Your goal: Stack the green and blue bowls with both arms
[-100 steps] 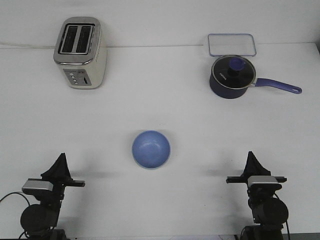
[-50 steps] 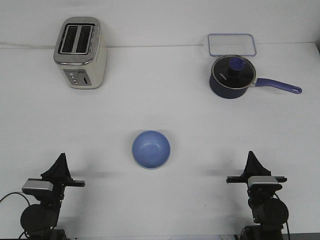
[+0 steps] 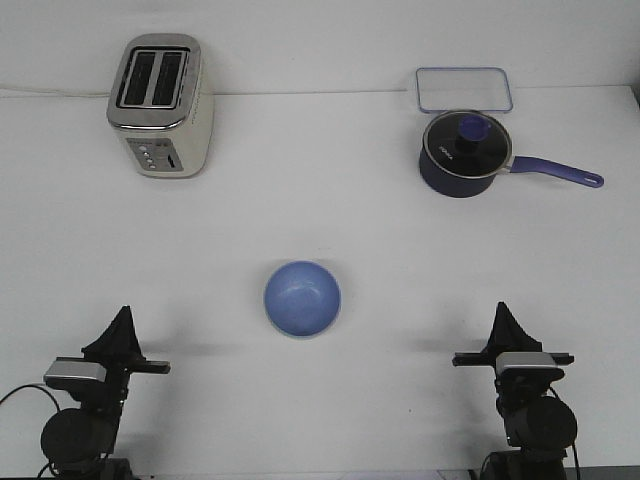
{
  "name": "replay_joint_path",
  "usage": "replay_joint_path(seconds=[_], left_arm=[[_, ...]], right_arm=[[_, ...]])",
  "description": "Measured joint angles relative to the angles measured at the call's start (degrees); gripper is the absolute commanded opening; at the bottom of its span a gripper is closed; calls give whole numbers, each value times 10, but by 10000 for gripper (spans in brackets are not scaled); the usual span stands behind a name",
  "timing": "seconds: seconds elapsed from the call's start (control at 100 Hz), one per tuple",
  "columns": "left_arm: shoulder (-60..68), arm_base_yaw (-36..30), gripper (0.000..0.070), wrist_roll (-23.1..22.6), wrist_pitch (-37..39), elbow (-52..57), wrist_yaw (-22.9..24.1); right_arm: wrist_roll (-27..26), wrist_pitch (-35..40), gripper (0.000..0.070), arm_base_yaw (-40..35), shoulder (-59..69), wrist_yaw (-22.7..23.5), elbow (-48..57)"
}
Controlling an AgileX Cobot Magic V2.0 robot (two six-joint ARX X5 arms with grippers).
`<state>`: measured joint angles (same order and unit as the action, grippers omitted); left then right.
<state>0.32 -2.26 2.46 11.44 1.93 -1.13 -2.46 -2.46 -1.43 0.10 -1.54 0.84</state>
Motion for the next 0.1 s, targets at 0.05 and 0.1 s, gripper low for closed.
replay_joint_path(seconds=[0.05,0.1], left_arm=[[0,0,11,0,0,0,0],[0,0,11,0,0,0,0]], right_arm=[[0,0,0,0,0,0,0],[0,0,0,0,0,0,0]])
